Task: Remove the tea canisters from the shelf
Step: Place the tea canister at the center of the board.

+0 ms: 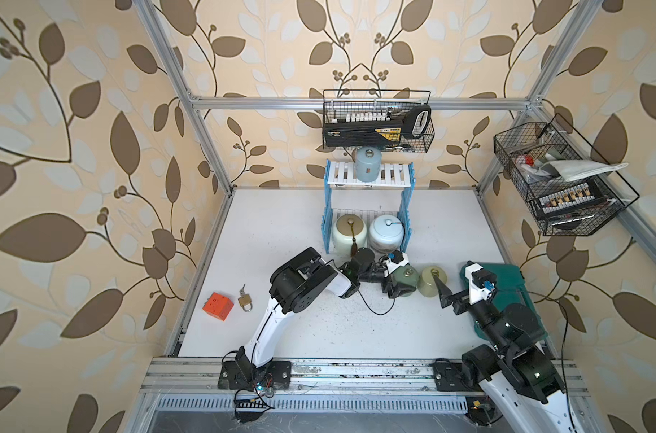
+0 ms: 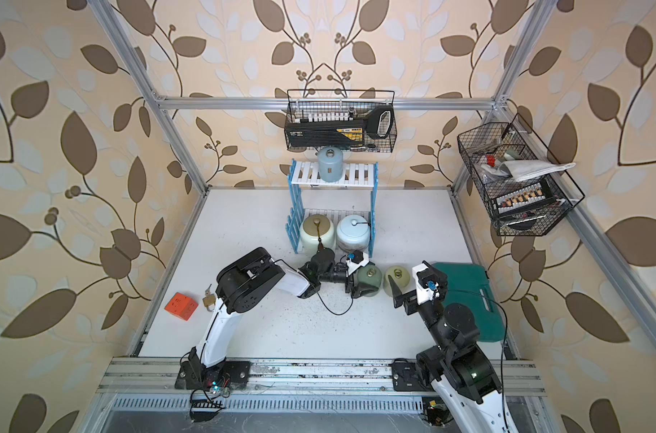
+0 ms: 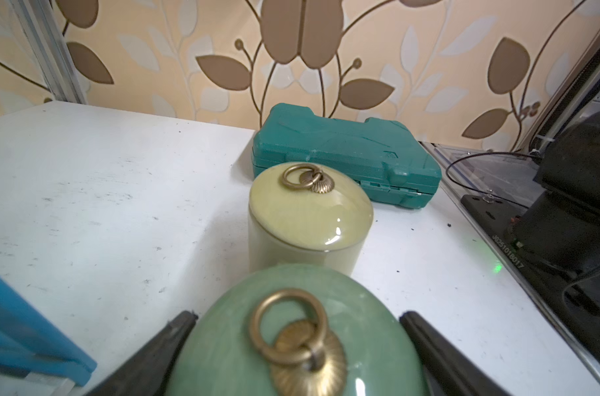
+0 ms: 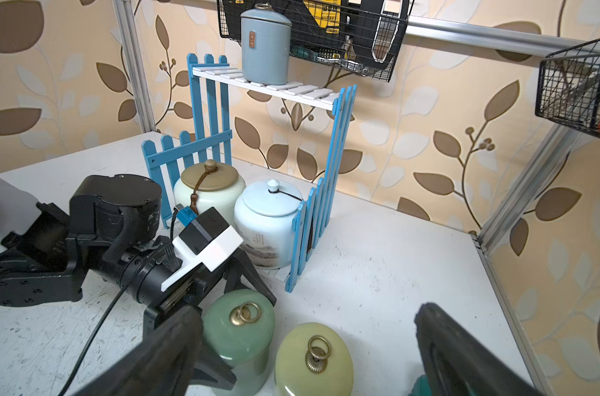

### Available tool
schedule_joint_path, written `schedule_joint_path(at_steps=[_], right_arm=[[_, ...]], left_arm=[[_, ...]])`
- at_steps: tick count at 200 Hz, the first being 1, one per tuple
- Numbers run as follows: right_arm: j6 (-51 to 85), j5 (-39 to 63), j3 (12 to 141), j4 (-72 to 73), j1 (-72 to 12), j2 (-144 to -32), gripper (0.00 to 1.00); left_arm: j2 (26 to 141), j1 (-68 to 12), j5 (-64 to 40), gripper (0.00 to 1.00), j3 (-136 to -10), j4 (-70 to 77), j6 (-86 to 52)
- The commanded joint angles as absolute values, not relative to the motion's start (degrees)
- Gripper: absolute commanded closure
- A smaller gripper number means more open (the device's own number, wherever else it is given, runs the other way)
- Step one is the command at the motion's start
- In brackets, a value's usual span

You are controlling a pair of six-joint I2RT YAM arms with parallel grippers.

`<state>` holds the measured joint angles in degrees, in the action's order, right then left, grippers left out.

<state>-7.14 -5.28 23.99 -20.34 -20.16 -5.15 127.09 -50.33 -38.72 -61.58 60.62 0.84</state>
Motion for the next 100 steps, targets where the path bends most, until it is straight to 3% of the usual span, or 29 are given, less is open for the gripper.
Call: schedule_joint_path(at_steps=[1, 100], right_arm=[[-7.52, -4.57, 23.34, -19.66, -19.99, -4.39, 0.01], [-7.56, -5.08, 23.29, -19.52, -19.35, -4.61, 0.01]], left_arm=[[125.55, -50.8, -38.8, 0.01, -61.4, 65.21, 1.03], [118.64, -52.19, -39.3, 0.01, -55.74, 64.29, 3.7]])
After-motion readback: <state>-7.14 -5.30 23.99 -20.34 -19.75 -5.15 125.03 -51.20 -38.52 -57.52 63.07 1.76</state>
